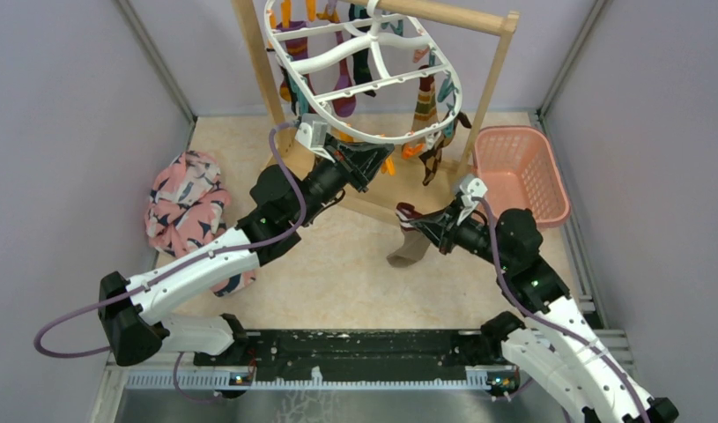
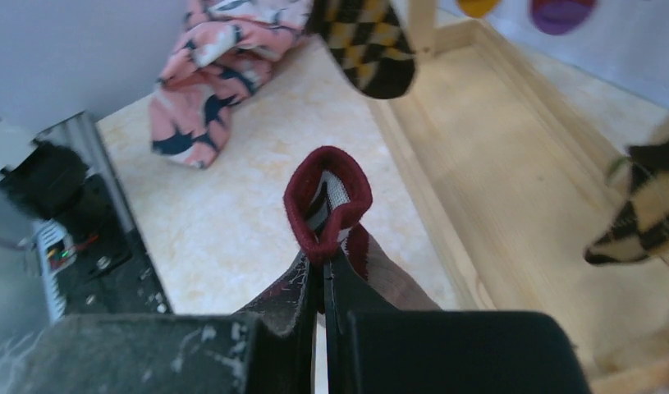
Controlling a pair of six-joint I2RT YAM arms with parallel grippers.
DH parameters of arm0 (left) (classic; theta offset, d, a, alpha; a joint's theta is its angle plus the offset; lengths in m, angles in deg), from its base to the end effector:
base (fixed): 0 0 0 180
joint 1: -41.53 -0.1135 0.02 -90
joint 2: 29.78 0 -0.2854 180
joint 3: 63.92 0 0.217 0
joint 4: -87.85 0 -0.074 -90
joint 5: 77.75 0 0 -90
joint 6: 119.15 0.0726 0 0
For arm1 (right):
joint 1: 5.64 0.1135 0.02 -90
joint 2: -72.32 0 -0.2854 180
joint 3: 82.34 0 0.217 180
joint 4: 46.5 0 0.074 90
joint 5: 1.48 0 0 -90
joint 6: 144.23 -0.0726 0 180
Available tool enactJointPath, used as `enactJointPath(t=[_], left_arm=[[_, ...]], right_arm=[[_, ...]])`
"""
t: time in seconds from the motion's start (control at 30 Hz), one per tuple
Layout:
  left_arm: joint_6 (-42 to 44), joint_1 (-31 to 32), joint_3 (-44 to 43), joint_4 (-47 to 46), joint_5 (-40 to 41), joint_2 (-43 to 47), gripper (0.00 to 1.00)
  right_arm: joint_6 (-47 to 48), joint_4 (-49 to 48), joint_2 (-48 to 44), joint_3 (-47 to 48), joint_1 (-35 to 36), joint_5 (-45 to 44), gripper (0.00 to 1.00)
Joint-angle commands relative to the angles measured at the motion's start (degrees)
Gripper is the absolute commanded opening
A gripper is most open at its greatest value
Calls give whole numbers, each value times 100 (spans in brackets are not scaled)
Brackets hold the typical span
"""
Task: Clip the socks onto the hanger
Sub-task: Pick up the sock at the center of the board, then clamp the sock onto the hanger.
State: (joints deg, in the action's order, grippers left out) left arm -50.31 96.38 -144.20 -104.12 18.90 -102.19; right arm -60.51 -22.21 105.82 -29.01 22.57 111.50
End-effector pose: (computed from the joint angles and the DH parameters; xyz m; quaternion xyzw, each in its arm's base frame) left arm 0.1716 -0.2291 0.4649 0.1208 0.5629 -0.4768 0.6643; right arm 0.0981 0.0848 0.3337 -0.2696 0.6805 0.3369 0.5922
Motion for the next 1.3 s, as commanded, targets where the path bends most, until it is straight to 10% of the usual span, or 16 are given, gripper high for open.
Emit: enactJointPath(t=[0.0,0.37,0.8,1.1,1.27], left_arm=[[17,-19,60,167,-158,45,0],[87,-27,104,140,-209,82,0],[112,-49,89,121,-133,32,0],[207,-110,-65,74,50,-174,0],[236,-149,-96,102,78,-181,0]], right_arm=[[601,111,249,588,-42,1724,0],[816,228,327,1334,-37,2000,0],[1009,-285,489,1370,349,-1071,0],[2804,-594,1328,1497,2827,-4956,0],[2928,-1446,1147,1099,3057,-5448,0]])
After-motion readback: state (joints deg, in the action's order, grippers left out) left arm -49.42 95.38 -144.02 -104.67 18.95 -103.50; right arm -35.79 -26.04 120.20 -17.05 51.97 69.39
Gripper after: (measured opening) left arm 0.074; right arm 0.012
